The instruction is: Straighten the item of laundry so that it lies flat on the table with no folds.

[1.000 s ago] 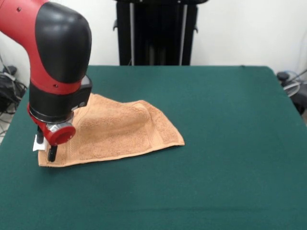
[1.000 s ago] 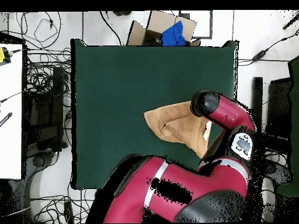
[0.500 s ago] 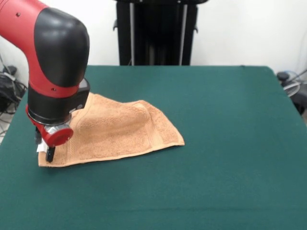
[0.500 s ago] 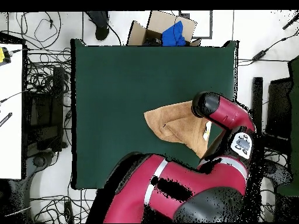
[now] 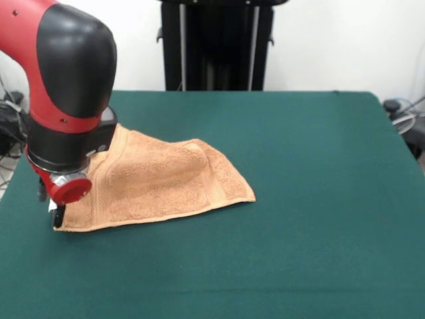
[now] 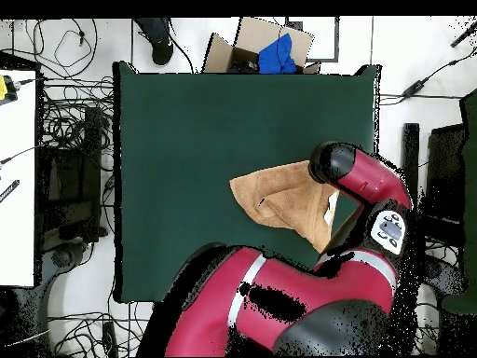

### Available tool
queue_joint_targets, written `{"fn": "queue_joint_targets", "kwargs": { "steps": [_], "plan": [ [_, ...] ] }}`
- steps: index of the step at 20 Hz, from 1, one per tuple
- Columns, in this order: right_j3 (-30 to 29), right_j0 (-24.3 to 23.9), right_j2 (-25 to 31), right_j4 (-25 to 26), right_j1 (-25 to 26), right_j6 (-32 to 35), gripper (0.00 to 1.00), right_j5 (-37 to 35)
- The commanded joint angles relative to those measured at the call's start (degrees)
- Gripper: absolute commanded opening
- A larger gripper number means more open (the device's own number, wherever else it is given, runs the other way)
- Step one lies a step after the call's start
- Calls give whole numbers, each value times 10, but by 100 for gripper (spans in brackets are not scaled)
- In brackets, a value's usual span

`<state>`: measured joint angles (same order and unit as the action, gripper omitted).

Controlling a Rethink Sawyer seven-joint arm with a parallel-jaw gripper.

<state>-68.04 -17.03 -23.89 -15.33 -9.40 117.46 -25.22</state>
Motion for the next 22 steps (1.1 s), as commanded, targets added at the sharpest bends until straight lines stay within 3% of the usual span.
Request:
{"fn": "queue_joint_targets", "kwargs": {
  "steps": [1, 7, 22],
  "plan": [
    [15, 17, 6, -34, -8, 139, 100, -86],
    [31, 18, 4, -42, -10, 141, 100, -118],
    [40, 36, -3, -66, 23, 160, 100, -90]
  ]
}}
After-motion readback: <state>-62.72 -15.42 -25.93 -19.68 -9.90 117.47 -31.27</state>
